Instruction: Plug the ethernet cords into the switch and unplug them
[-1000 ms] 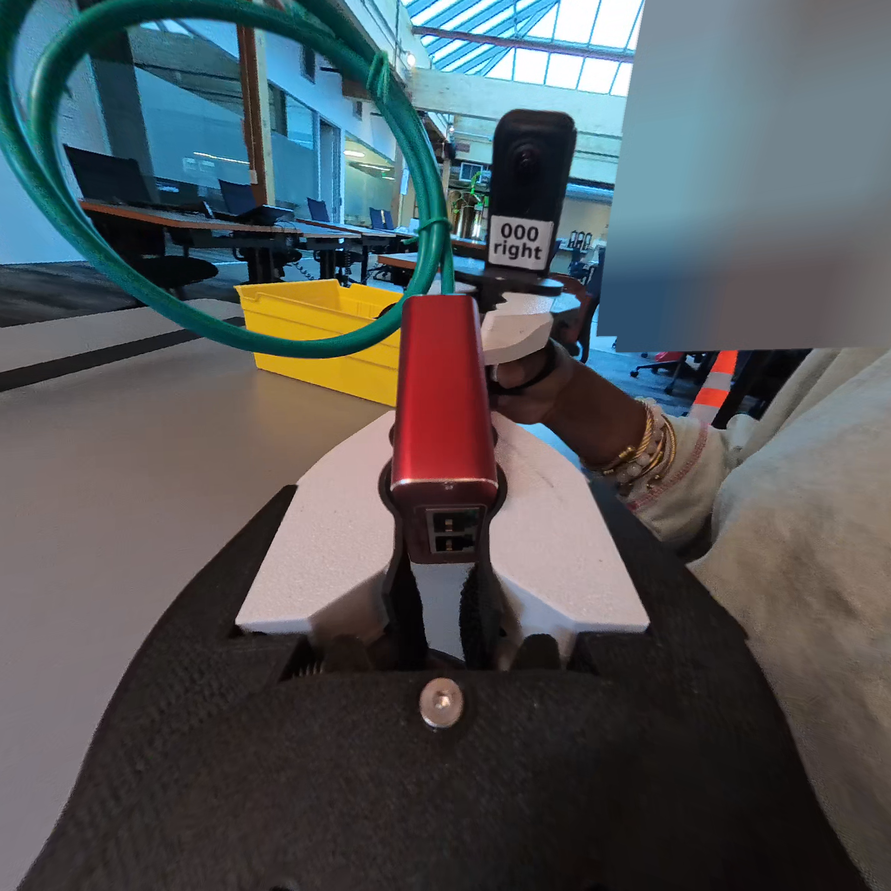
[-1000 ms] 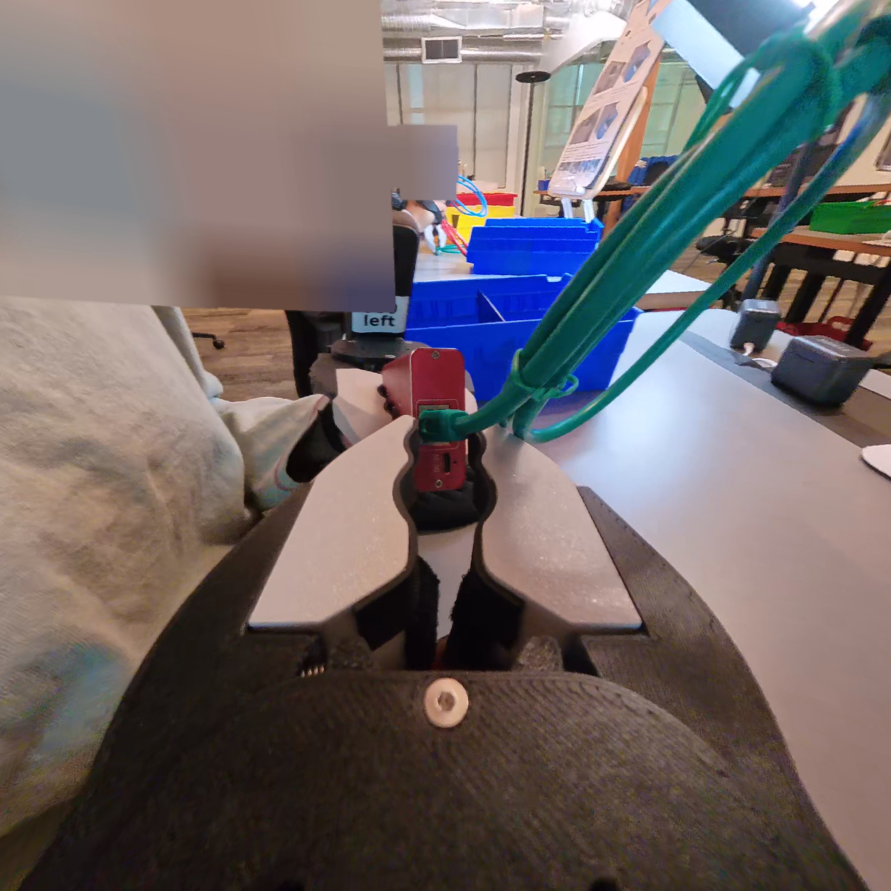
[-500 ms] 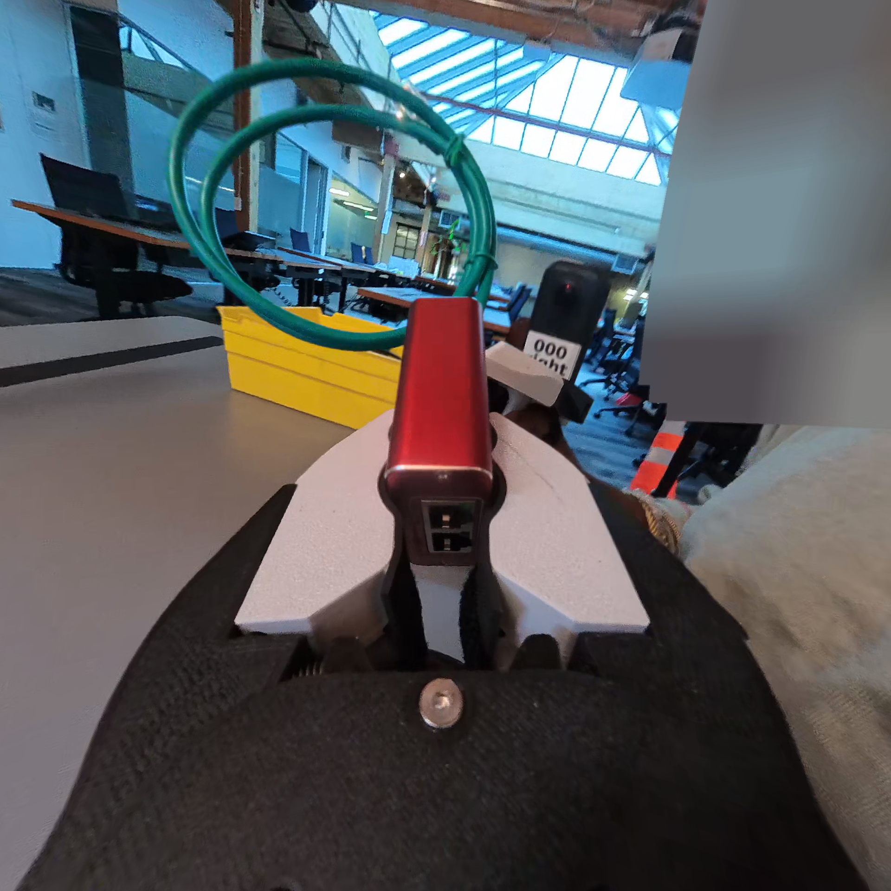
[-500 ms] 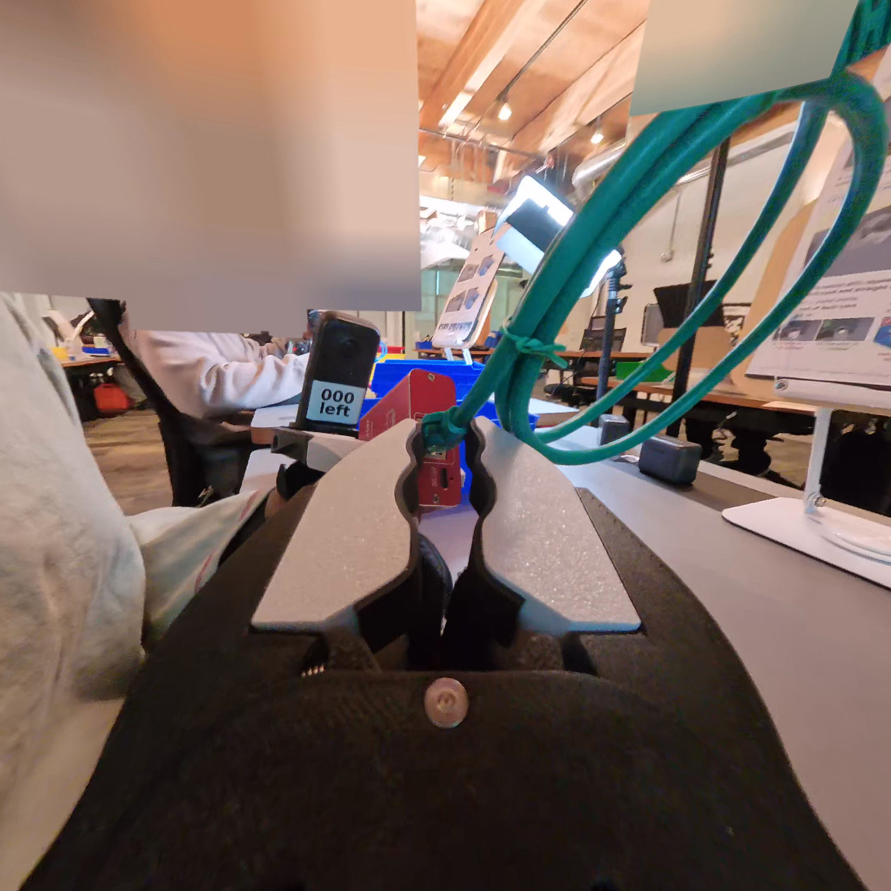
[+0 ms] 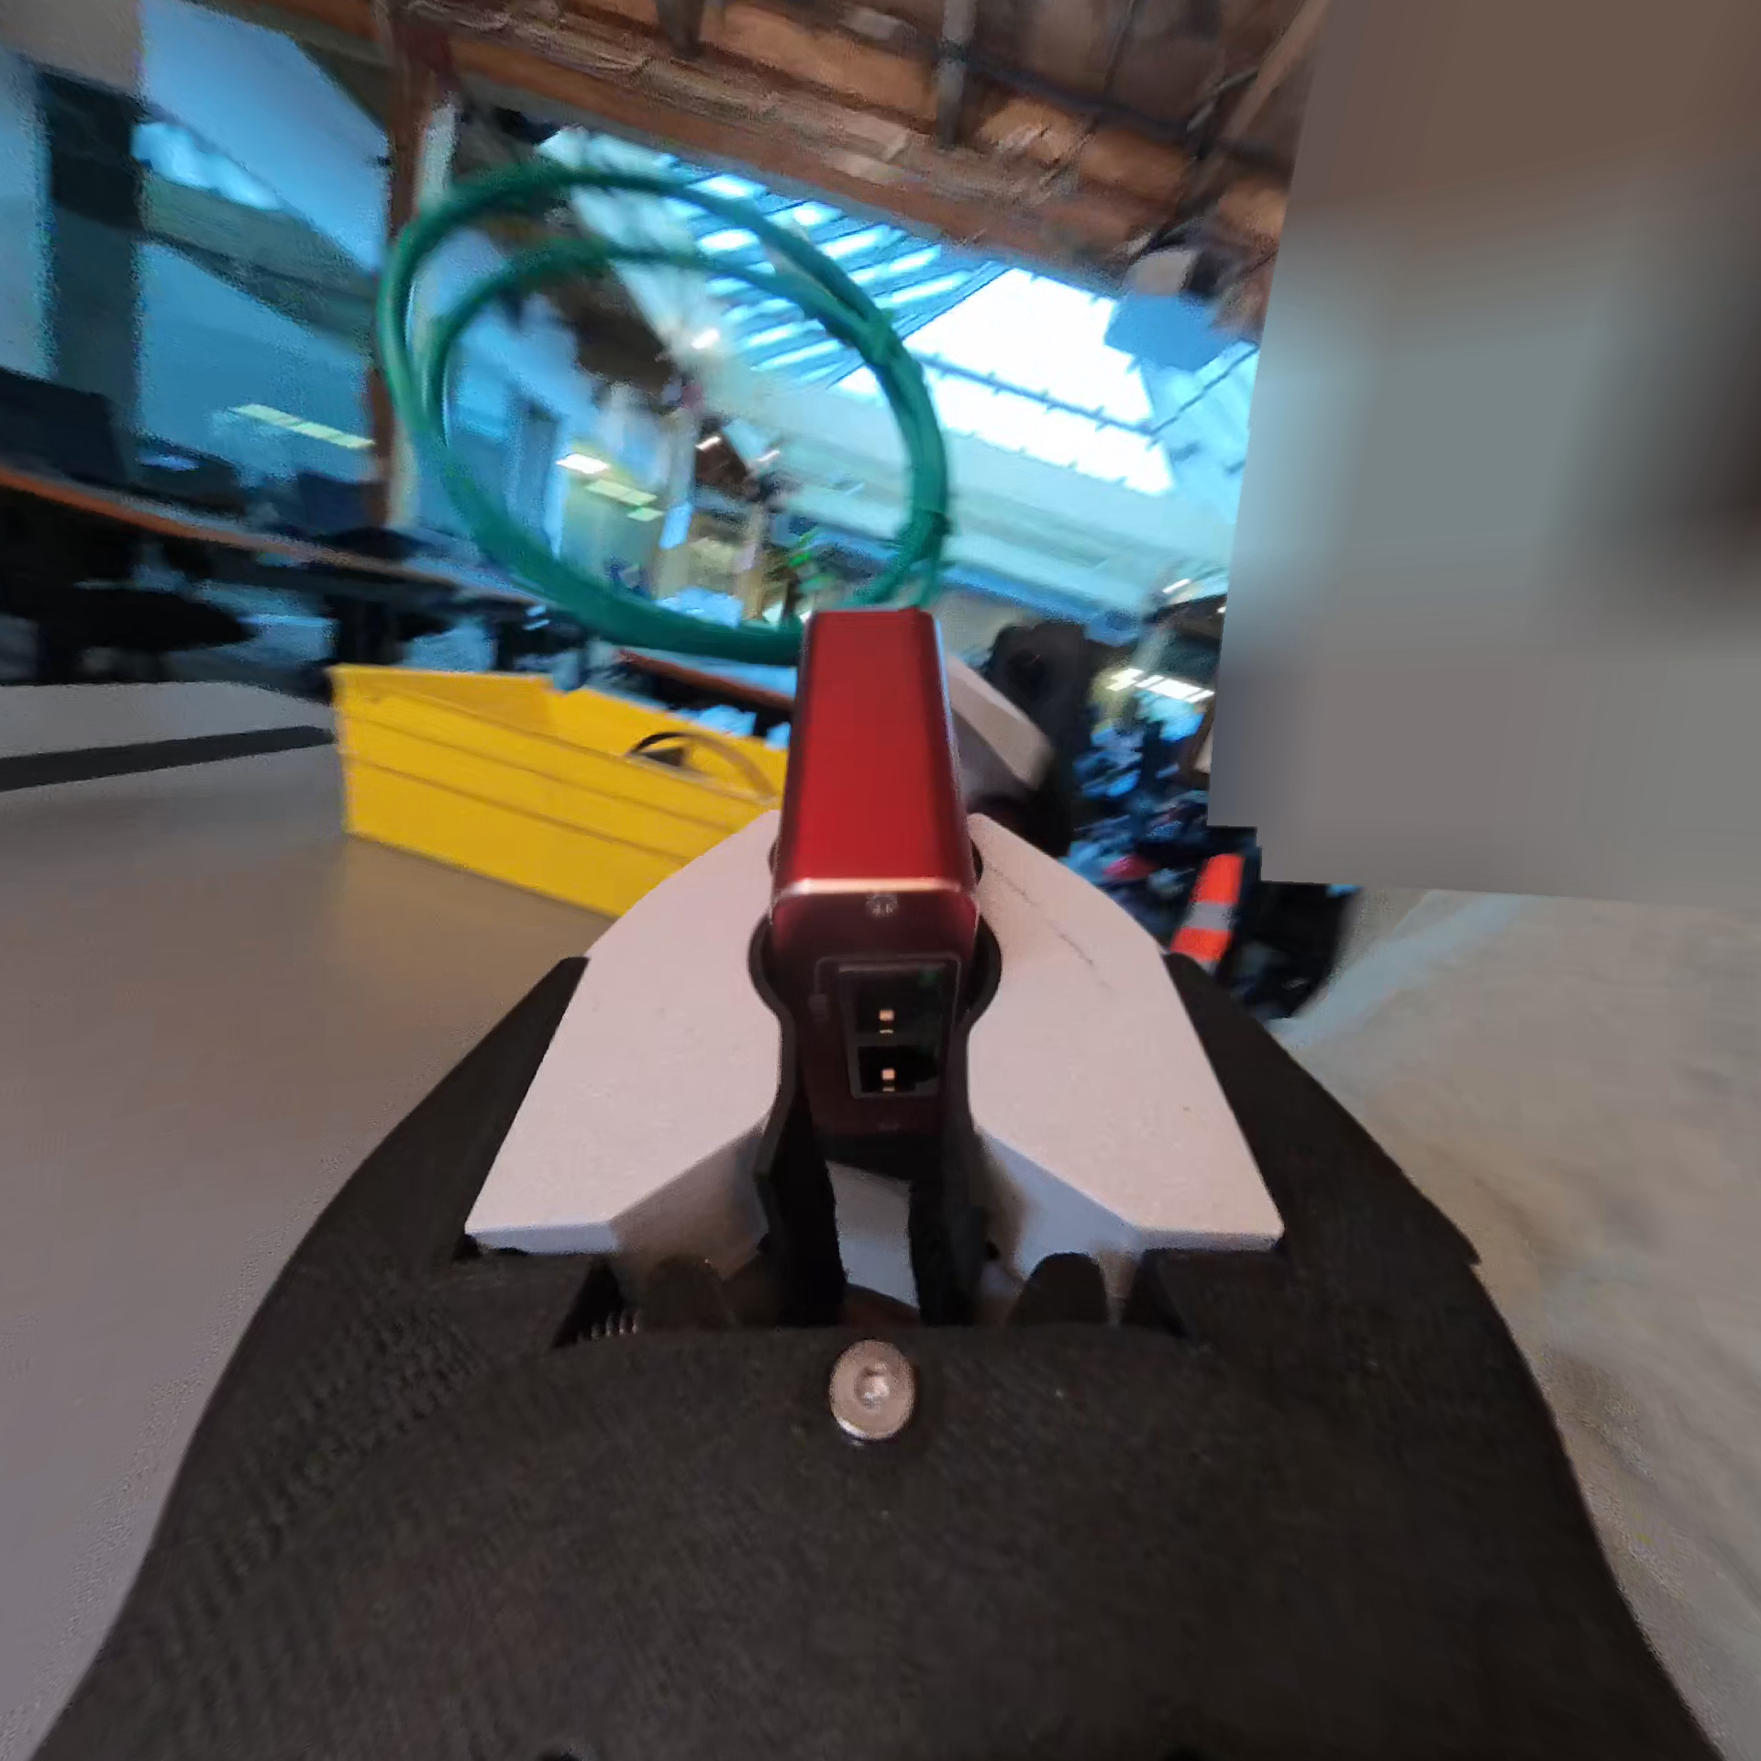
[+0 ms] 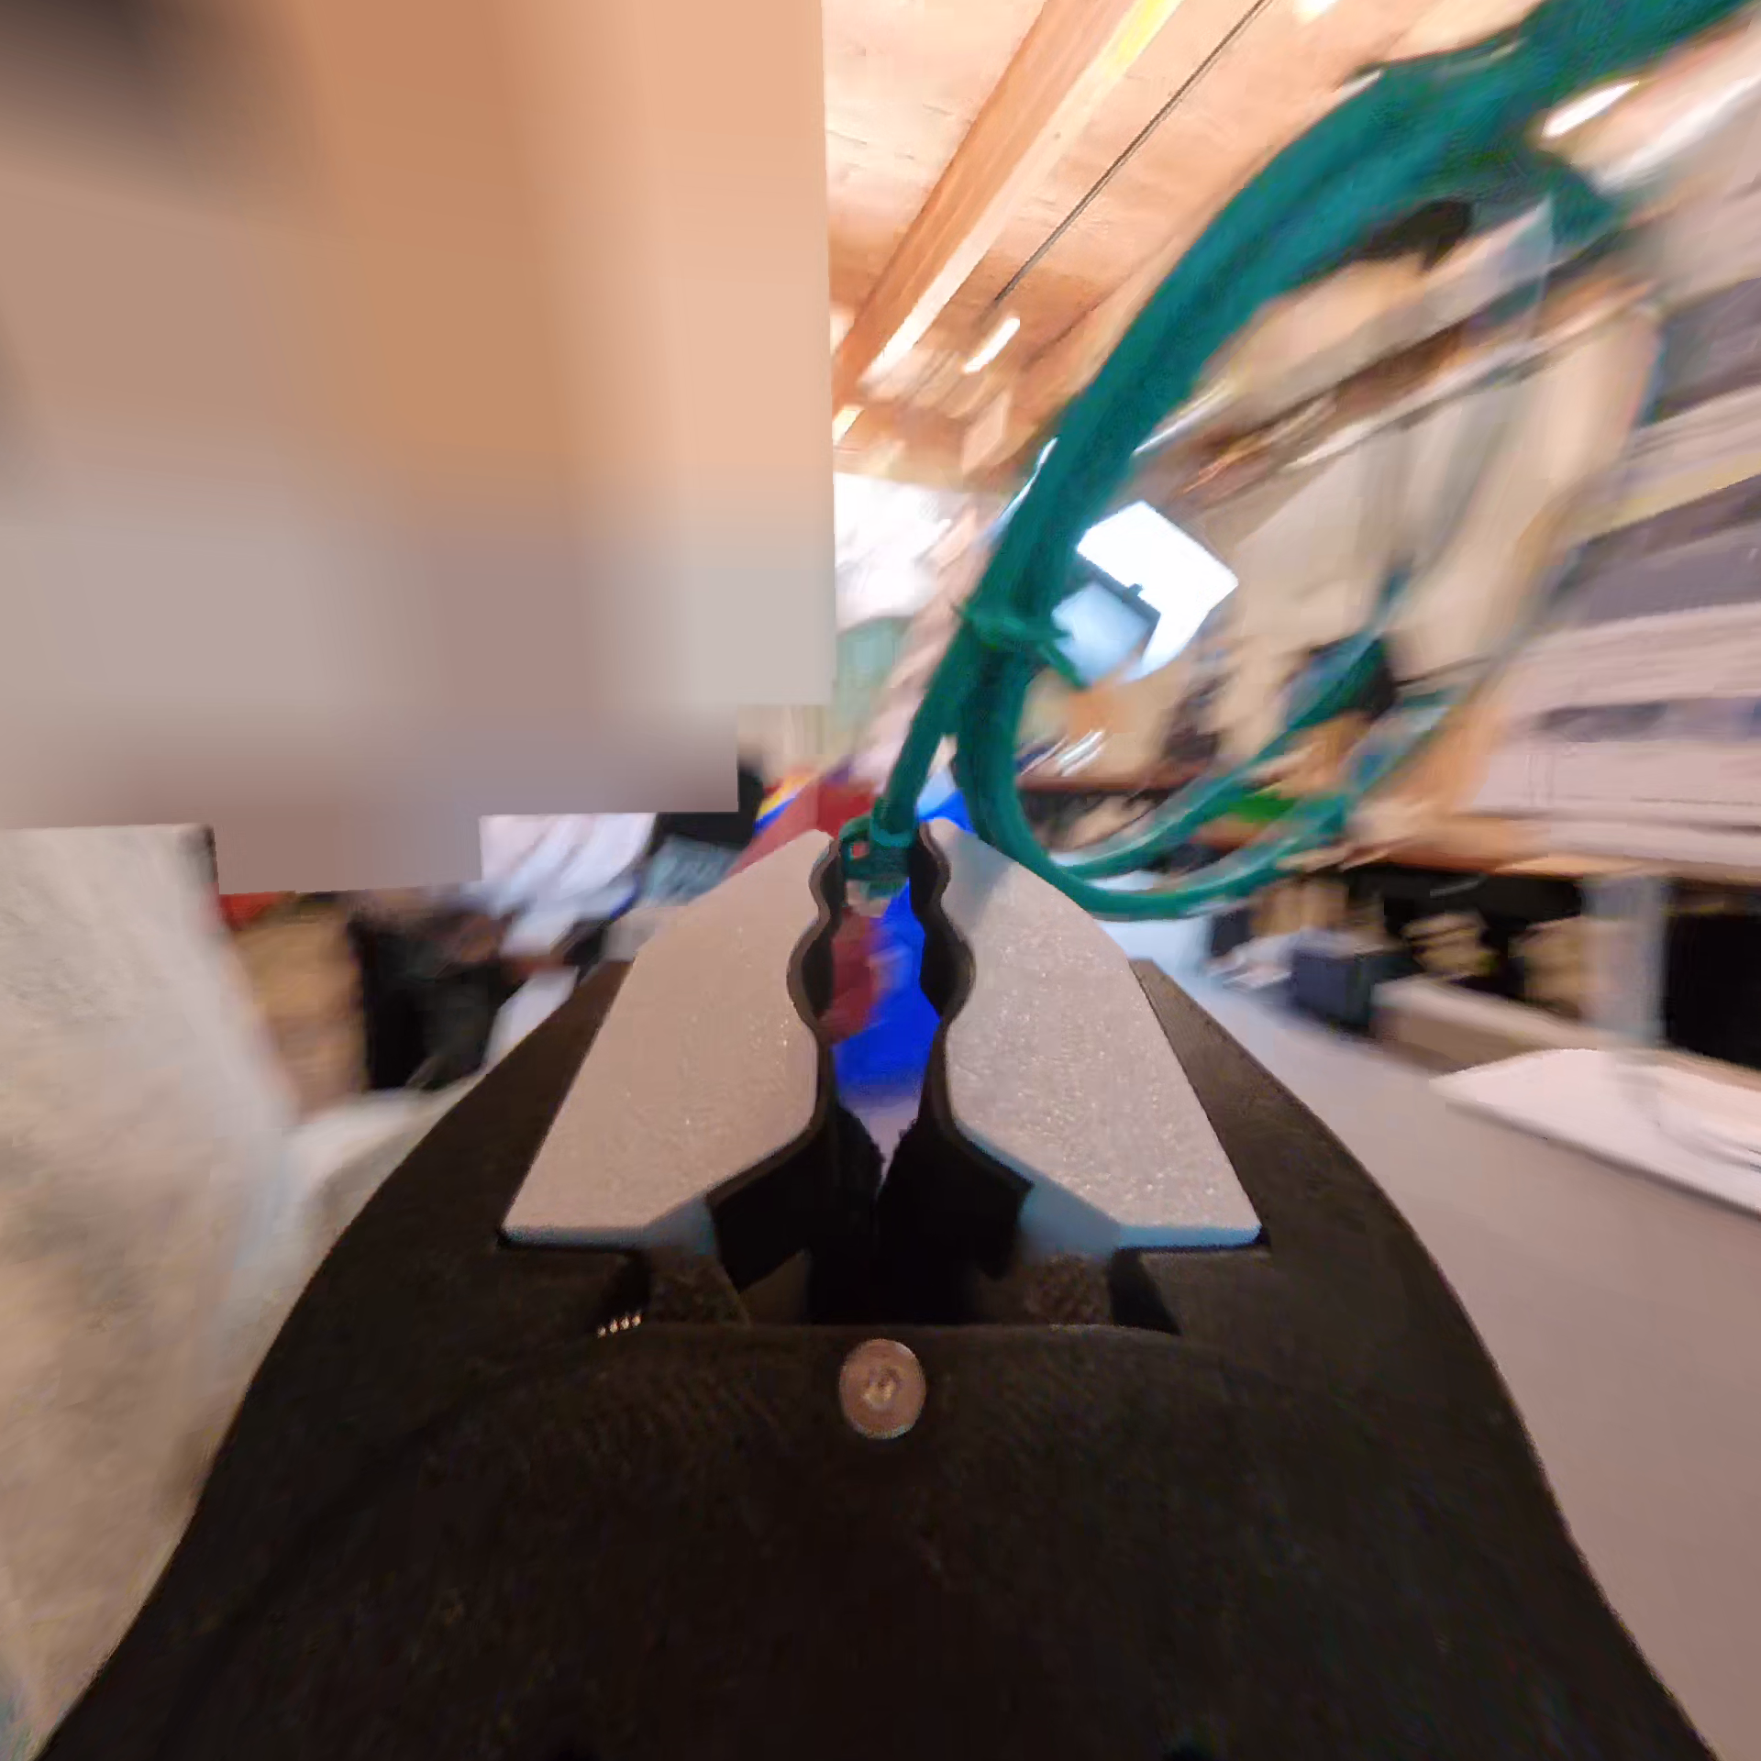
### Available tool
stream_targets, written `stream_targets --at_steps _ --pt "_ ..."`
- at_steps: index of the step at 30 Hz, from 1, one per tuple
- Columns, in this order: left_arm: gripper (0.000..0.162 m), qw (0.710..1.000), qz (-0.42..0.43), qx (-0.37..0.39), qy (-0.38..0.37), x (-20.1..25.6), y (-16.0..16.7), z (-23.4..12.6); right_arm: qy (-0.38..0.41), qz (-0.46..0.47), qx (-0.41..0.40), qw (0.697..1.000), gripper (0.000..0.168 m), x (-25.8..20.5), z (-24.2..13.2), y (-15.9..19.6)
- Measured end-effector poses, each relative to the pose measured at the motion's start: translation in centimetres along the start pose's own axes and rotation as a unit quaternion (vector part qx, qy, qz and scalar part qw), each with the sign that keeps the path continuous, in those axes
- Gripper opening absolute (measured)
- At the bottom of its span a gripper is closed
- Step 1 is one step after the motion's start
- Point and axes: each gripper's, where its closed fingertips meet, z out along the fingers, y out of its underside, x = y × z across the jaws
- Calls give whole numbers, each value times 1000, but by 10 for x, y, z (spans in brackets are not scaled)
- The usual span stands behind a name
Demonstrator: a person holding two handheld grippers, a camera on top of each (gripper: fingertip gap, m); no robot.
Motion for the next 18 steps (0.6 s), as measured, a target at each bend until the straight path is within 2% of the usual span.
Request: stream_targets --at_steps 2,3,4,6,9,11,14,18 --pt "28 990 -80 88 76 11 -28 -18 59 13 135 989 13 36 -40 -56" --pt "28 981 -116 126 85 5 -38 -24 72 -1 139 988 12 47 -57 -72" --pt "28 980 -130 132 69 -4 -39 -25 76 -25 82 993 13 51 -61 -71" --pt "28 994 -79 76 26 -7 -24 -15 97 -81 -28 992 13 56 -70 -68" --pt "28 1000 -21 3 -16 -10 -1 -3 214 -160 -150 952 13 87 -112 -81" --pt "28 999 -23 -2 -32 -15 1 -3 318 -215 -206 900 13 108 -152 -100" --pt "28 999 -39 13 -32 -17 -3 -6 468 -276 -326 774 13 132 -218 -115" --pt "28 998 -39 9 -38 -19 -2 -5 579 -302 -410 637 13 148 -281 -121"
